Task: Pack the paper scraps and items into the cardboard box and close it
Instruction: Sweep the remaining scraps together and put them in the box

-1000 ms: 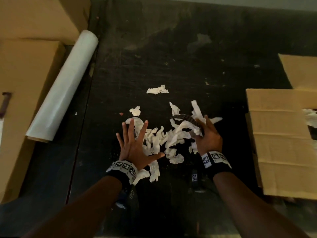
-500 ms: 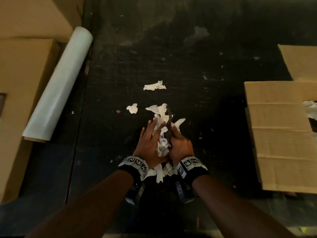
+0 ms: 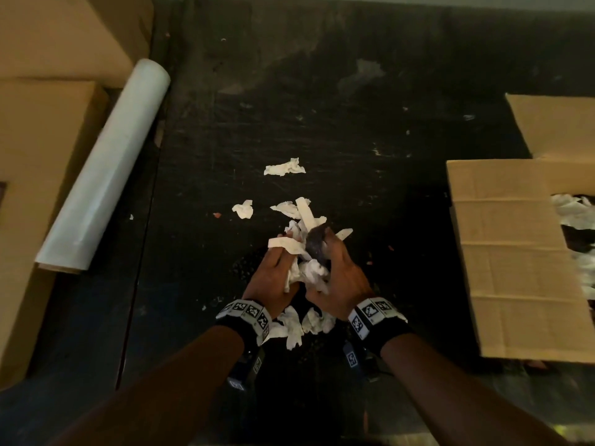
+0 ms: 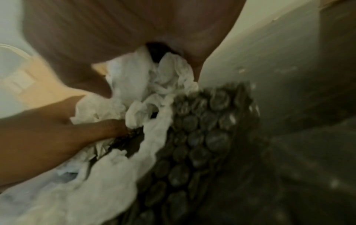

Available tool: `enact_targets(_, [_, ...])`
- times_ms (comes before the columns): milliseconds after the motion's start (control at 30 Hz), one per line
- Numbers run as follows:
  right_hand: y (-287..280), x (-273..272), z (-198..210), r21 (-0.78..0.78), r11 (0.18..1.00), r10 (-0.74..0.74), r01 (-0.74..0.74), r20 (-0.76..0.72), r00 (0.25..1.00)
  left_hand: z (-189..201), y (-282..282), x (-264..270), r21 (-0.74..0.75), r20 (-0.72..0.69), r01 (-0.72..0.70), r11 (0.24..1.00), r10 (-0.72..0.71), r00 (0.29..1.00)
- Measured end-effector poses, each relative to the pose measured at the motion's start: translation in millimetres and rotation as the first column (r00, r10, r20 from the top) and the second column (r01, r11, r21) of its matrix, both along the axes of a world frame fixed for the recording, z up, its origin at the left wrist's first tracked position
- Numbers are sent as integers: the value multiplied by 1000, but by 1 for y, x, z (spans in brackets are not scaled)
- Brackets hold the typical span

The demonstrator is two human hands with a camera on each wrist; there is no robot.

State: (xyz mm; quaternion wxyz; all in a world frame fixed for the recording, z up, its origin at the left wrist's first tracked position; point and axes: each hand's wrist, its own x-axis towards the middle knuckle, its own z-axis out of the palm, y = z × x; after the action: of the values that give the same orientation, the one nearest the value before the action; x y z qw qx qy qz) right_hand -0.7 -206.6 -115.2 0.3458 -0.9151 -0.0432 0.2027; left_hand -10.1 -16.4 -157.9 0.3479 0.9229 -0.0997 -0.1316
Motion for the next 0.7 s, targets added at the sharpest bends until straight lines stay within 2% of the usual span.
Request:
enact_targets(133, [-4, -1, 12, -55, 984, 175, -169, 143, 974, 8, 0, 1, 6, -22, -21, 1000, 21, 1000])
enact_targets(300, [3, 13, 18, -145, 940, 325, -308, 118, 938, 22, 9, -1, -14, -62, -78, 997, 77, 995])
enact_targets(433, [16, 23, 13, -227, 874, 460, -429, 110, 881, 29, 27, -9, -29, 0, -172, 985, 172, 985])
enact_targets(567, [29, 26, -12, -370, 802, 528, -469, 69, 847, 32, 50, -15, 4, -6, -238, 971, 238, 971])
enact_targets(633, [34, 26, -24, -437, 773, 538, -460, 70, 840, 32, 61, -17, 41, 51, -229, 973, 227, 973])
enact_targets(700, [36, 26, -31, -444, 783, 522, -435, 89, 848, 27, 71, -19, 100, 97, -191, 976, 182, 979])
